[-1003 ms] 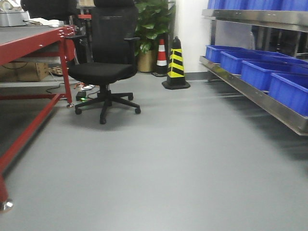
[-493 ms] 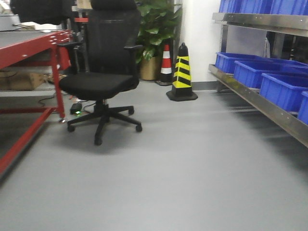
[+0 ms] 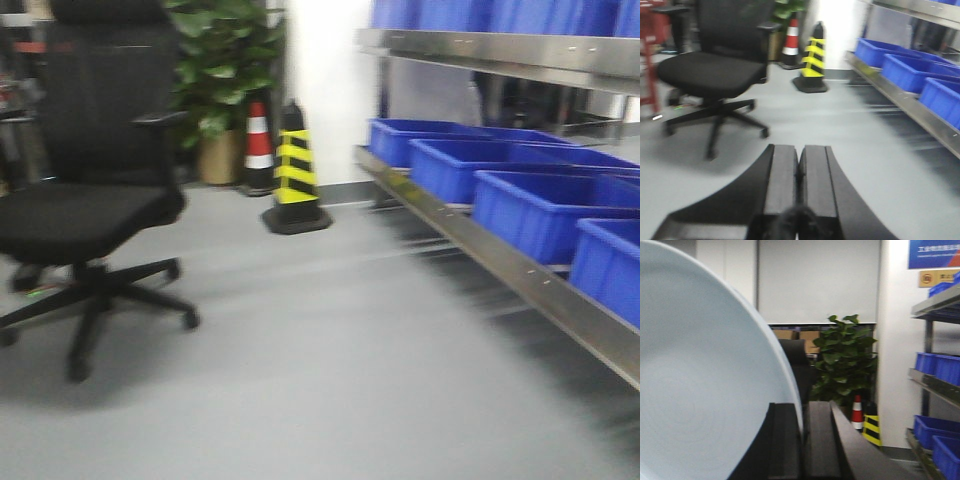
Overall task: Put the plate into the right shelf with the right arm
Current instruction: 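Drive the base to the shelf of blue bins holding the plate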
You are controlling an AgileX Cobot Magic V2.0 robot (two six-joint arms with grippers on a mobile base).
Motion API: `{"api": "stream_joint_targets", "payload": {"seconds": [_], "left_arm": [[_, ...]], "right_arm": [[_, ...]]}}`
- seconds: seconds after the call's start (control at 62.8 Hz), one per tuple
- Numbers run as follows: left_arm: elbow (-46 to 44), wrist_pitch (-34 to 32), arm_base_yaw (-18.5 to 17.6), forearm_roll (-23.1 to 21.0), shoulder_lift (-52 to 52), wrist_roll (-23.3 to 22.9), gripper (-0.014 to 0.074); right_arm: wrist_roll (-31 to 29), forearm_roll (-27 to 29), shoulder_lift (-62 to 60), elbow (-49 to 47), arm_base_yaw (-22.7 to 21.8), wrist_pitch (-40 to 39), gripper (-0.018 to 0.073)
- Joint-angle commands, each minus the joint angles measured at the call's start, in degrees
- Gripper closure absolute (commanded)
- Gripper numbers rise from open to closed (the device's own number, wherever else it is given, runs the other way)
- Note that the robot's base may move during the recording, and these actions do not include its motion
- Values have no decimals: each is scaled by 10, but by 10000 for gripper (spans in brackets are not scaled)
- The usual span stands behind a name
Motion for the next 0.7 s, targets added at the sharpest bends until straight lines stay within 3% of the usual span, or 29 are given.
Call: {"api": "stream_joint_targets", "payload": {"seconds": [0.0,0.684], "left_arm": [[6,-48,-4,-1,-2,-3,643],[6,-48,-4,-1,-2,-3,643]], "right_arm": [[-4,-2,7,-17,-3,-55,505],[-4,-2,7,-17,-3,-55,505]]}}
